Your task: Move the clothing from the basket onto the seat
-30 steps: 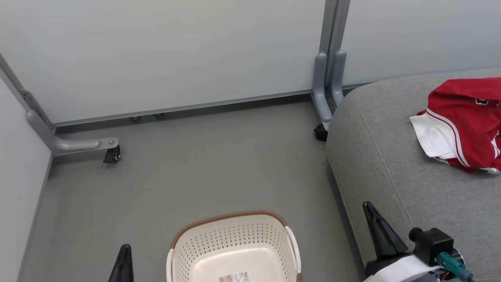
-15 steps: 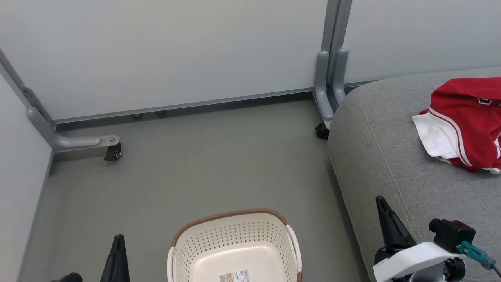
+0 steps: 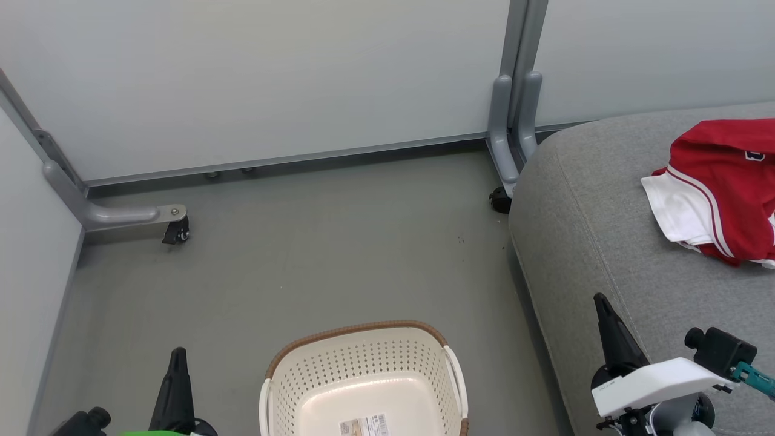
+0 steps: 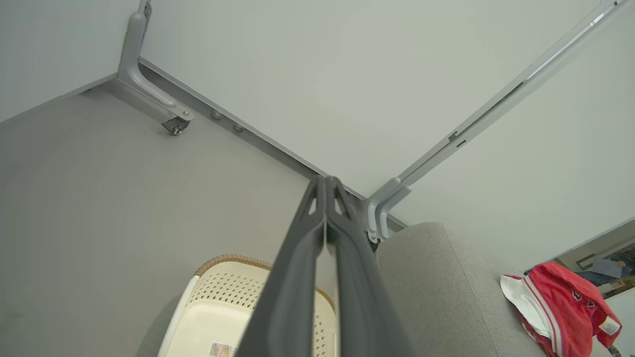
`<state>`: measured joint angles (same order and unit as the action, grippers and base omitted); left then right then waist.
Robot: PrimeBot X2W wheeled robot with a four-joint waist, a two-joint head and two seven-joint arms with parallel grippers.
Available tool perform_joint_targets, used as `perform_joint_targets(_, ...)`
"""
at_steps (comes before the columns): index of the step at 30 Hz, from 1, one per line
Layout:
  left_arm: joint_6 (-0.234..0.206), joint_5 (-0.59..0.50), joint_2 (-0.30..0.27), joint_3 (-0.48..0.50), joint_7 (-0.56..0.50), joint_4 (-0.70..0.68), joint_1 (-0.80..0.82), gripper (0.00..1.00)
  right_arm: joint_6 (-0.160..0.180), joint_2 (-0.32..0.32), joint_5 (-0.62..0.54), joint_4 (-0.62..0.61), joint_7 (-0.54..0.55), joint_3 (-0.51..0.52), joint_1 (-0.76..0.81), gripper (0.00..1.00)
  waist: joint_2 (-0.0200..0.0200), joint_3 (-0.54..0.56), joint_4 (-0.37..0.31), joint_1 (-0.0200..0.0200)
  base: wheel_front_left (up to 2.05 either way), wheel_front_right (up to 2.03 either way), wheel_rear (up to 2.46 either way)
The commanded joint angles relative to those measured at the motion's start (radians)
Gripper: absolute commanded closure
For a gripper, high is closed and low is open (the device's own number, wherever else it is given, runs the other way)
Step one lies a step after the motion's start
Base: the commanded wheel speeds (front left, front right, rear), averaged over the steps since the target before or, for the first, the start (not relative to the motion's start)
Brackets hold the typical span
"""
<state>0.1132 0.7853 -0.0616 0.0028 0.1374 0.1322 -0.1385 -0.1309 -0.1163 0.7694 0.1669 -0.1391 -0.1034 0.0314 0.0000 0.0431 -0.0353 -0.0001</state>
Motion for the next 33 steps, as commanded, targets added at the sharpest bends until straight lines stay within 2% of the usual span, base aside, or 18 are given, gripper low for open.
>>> perform_joint_targets(1,0.003,0.036,-0.012,0.008,-0.007,-0.008,0.034,1.00,0.000,-0.002,0.037,-0.007,0.007,0.010,-0.030,1.00,0.0000,-0.001,0.001,0.0001,0.00,0.00,0.00)
perform_joint_targets(33,0.010,0.409,-0.017,0.035,-0.102,0.045,0.133,1.00,0.000,0.013,0.419,0.029,0.101,0.082,-0.081,1.00,0.0000,-0.017,0.013,0.0001,0.00,0.00,0.00)
